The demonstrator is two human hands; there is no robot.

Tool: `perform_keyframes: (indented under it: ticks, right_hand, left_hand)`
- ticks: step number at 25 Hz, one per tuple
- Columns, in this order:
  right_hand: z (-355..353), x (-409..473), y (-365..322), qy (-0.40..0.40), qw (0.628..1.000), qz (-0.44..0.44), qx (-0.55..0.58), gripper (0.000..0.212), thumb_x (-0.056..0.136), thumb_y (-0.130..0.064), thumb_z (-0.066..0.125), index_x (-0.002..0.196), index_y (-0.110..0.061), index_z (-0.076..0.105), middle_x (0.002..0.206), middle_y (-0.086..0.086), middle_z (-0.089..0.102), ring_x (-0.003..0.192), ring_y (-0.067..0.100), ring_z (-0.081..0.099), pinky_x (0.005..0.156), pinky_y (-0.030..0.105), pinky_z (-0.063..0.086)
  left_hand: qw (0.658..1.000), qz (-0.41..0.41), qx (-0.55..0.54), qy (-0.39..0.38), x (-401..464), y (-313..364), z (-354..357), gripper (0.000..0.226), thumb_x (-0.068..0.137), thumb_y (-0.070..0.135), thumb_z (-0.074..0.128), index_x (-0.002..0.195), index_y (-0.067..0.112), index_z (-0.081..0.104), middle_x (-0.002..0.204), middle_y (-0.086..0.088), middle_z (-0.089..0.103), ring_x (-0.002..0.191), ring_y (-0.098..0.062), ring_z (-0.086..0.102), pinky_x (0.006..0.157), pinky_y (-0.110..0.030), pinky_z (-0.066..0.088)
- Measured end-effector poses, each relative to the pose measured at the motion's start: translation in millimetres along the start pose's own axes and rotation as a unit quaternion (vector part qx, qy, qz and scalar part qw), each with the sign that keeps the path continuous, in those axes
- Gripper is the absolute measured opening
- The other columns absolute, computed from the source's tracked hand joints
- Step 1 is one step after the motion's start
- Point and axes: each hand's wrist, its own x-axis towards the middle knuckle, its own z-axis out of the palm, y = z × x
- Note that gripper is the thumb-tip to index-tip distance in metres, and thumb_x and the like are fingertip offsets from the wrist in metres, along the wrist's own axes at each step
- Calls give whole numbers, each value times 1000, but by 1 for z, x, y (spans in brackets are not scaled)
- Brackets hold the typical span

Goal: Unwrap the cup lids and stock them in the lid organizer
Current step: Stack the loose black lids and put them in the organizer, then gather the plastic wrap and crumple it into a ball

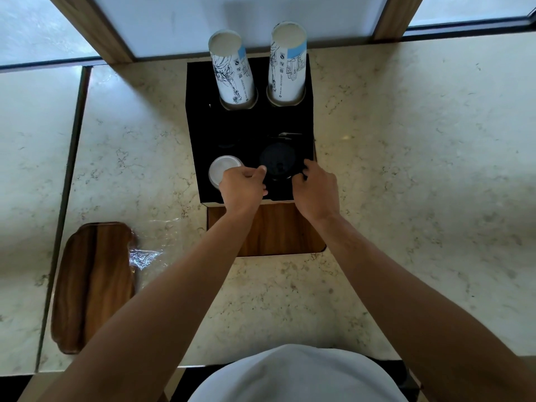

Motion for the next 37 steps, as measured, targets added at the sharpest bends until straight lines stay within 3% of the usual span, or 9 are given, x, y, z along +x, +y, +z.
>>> perform_keyframes:
  ticks: [3,6,8,11,16,21,31,35,37]
  right_hand:
    - [-7,-14,6,0,1000,9,16,51,99,-21,52,148,-8,48,125,12,71,98,15,68,76,15,46]
    - [-15,-29,10,-7,1000,-21,16,47,99,-21,54,144,-10,52,132,10,67,113,20,66,89,25,51]
    - [-17,-40,12,-25,999,-44,7,45,99,-23,54,143,-12,53,139,7,62,125,20,60,104,32,49]
    - [-16,-58,15,-71,994,-76,-37,49,101,-29,53,148,-15,47,148,7,53,135,22,50,110,34,41]
    - [-9,-82,21,-142,981,-95,-92,58,100,-35,53,153,-15,38,155,11,42,142,28,40,117,43,35]
    - [9,-103,23,-181,973,-115,-88,57,98,-34,54,151,-17,40,155,8,41,142,25,40,114,41,36]
    - [71,-162,3,-285,948,-102,-102,53,91,-20,59,143,-11,49,140,9,51,128,24,51,101,29,41]
    - [109,-183,-21,-303,951,-23,-58,29,90,-18,57,117,-11,64,109,4,65,98,22,64,83,33,54]
    - [126,-192,-28,-299,953,15,-42,8,85,-15,56,81,-16,63,79,2,61,68,16,59,63,27,49]
  left_hand:
    - [999,16,28,14,-9,2,-6,34,96,36,68,63,36,61,63,4,70,61,-11,72,61,-28,61]
    - [995,50,78,24,-25,-1,-18,32,97,41,63,66,37,57,62,16,60,61,7,63,50,-9,43]
    - [993,63,102,-3,-35,-7,-27,17,97,44,60,90,30,67,81,18,65,75,3,65,61,-14,45]
    - [982,77,168,-43,-48,-23,-41,45,97,43,58,134,16,61,120,3,68,92,-6,58,78,-24,44]
    - [978,68,188,-52,-82,-45,-64,44,97,31,58,139,16,56,110,9,65,86,-2,58,62,-11,30]
    - [984,16,177,-22,-111,-75,-96,52,98,35,59,144,12,52,143,-8,60,127,-25,58,100,-37,49]
    - [986,-43,150,64,-129,-134,-178,37,95,17,59,130,8,62,124,-13,68,110,-27,64,89,-37,49]
    - [984,-63,149,75,-128,-166,-221,39,93,11,53,131,9,60,125,-13,65,106,-21,59,85,-35,46]
    - [983,-68,156,73,-127,-179,-238,39,93,9,54,132,8,59,126,-12,64,107,-21,59,85,-34,46]
